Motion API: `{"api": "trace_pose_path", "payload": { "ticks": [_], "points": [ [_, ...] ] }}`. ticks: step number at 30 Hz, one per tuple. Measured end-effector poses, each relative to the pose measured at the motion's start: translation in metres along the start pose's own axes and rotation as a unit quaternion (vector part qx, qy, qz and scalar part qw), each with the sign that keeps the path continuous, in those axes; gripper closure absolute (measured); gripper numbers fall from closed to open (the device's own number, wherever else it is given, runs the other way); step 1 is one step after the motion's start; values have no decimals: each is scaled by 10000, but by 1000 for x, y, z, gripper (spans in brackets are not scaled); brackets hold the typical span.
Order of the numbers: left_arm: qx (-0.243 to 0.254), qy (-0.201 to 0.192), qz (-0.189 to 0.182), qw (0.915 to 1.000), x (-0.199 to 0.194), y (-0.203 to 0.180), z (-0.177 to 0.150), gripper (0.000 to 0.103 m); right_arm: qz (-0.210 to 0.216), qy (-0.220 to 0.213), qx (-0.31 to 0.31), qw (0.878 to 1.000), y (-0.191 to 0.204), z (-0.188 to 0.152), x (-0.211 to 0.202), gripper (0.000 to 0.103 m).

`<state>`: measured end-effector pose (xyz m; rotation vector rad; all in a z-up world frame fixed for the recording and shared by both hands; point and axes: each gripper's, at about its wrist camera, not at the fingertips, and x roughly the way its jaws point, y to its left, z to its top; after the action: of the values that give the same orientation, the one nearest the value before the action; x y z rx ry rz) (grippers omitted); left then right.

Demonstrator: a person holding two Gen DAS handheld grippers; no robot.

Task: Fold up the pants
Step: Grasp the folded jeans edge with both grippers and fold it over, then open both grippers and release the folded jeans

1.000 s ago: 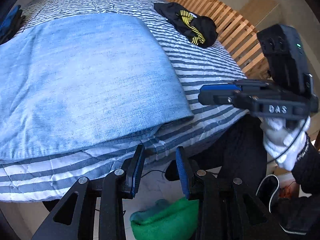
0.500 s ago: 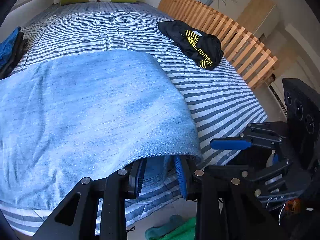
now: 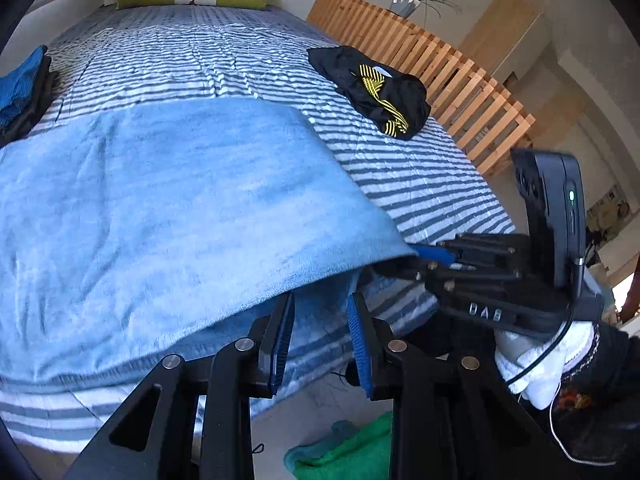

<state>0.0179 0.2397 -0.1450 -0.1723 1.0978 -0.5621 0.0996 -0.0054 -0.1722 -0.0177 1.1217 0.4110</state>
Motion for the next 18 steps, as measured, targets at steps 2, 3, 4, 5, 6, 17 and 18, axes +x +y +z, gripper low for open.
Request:
{"api": "trace_pose_path", "payload": {
  "ticks": [2, 3, 4, 5, 6, 17, 18],
  "points": [
    [143, 11, 137, 9998, 6, -9, -14, 74, 119, 42, 188, 9997, -1, -2, 1, 93],
    [179, -63, 143, 9997, 6, -13, -17, 74, 162, 91, 265, 9995, -2, -4, 3, 95],
    [150, -159, 77, 9997, 3, -14, -15, 74, 204, 167, 380, 9989, -3, -6, 7, 95],
    [61, -271, -29, 9996, -2, -14, -11, 74, 228, 255, 454, 9984, -4, -8, 13, 96],
    [-63, -432, -192, 9989, -9, -12, -4, 74, 231, 346, 506, 9979, -7, -10, 19, 96],
    [272, 80, -223, 9994, 16, -21, -10, 75, -24, 90, 300, 9995, -8, -15, 6, 71],
    [269, 121, -223, 9993, 19, -21, -16, 75, -116, 43, 169, 9998, -4, -15, 6, 70]
  ]
}}
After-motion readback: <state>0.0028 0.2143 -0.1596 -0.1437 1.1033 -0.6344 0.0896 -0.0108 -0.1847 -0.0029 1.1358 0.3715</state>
